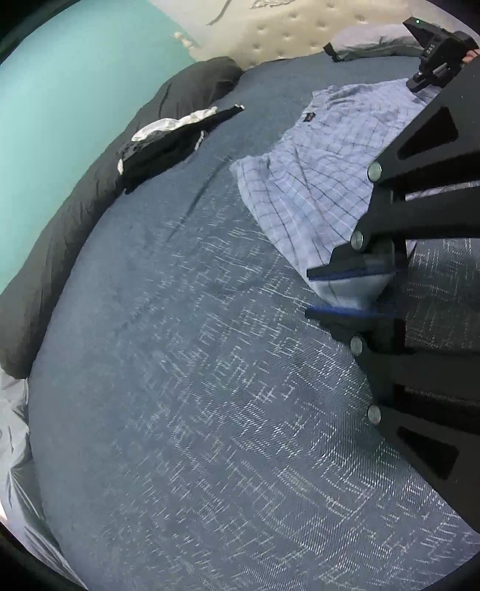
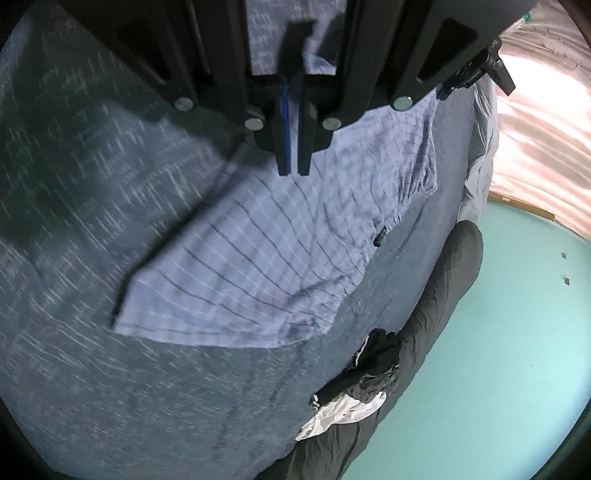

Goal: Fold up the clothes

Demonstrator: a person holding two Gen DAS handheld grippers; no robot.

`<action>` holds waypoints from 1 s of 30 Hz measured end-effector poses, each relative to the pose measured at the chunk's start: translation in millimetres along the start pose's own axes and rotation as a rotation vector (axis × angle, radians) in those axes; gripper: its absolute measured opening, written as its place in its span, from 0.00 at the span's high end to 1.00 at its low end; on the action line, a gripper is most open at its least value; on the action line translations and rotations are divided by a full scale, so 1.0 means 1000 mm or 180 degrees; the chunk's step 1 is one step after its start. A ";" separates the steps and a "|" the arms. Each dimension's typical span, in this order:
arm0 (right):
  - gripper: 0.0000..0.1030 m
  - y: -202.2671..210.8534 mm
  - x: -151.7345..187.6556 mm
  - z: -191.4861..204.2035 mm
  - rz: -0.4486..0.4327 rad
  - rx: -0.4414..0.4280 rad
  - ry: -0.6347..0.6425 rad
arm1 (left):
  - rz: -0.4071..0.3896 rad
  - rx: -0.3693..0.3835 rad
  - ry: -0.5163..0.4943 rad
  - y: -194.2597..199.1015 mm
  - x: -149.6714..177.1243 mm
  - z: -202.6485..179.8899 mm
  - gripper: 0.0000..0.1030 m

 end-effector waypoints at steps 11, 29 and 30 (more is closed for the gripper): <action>0.95 0.002 -0.010 -0.021 -0.0095 0.0140 -0.0148 | -0.0026 0.0076 -0.0040 -0.006 -0.012 -0.023 0.67; 0.95 0.004 -0.021 -0.019 -0.0134 -0.0078 -0.0188 | 0.0415 0.0164 -0.0427 -0.083 -0.058 -0.118 0.53; 0.95 0.004 -0.021 -0.019 -0.0132 -0.0083 -0.0191 | 0.0438 0.0139 -0.0440 -0.088 -0.060 -0.121 0.53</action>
Point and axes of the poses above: each gripper's, at about its wrist camera, not at the fingertips, and y roughly against the way its jaws point, z to its left, x to its underside, the point moved 6 cm from there along -y, roughly the way its jaws point, and after that the axes turned 3 degrees about -z, right-handed, at the moved point
